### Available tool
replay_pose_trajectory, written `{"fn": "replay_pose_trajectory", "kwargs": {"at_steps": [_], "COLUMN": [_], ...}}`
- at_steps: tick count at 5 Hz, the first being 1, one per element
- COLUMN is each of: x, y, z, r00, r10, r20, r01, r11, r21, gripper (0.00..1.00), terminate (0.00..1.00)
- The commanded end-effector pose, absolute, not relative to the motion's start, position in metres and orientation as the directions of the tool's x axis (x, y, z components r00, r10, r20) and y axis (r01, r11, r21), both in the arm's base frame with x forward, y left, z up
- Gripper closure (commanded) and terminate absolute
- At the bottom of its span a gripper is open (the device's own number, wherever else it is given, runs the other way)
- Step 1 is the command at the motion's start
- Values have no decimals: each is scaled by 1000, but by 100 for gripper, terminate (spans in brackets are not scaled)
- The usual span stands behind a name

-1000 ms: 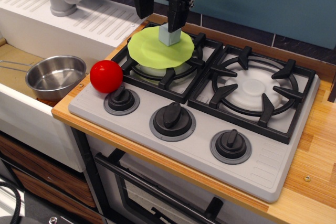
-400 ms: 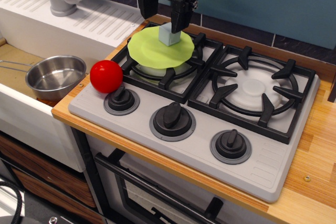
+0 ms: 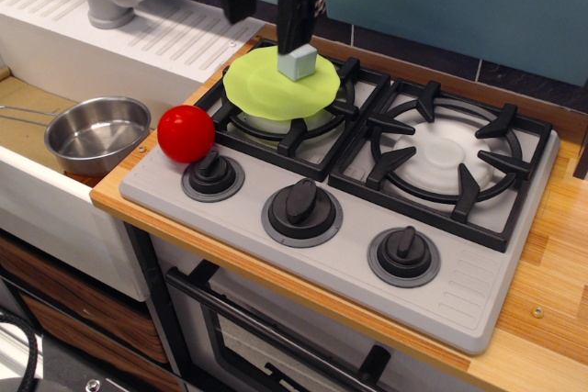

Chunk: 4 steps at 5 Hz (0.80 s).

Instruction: Put cube on plate and smalltomato in pot or pan in sink

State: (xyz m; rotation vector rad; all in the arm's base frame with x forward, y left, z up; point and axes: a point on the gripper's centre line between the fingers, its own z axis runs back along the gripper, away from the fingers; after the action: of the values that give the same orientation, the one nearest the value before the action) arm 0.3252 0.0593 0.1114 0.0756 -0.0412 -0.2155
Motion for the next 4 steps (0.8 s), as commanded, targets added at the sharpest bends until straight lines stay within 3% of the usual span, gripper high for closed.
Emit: {"fn": "replay_pose_trajectory", "kwargs": {"at_steps": [1,4], "x": [313,292], "y": [71,94], "z": [139,122], "r00": [973,976], "r10": [-184,-158], "r20": [141,151], "r01": [157,121], "r11": [971,966], "r21": [178,228], "gripper": [0,0], "terminate": [0,0]}}
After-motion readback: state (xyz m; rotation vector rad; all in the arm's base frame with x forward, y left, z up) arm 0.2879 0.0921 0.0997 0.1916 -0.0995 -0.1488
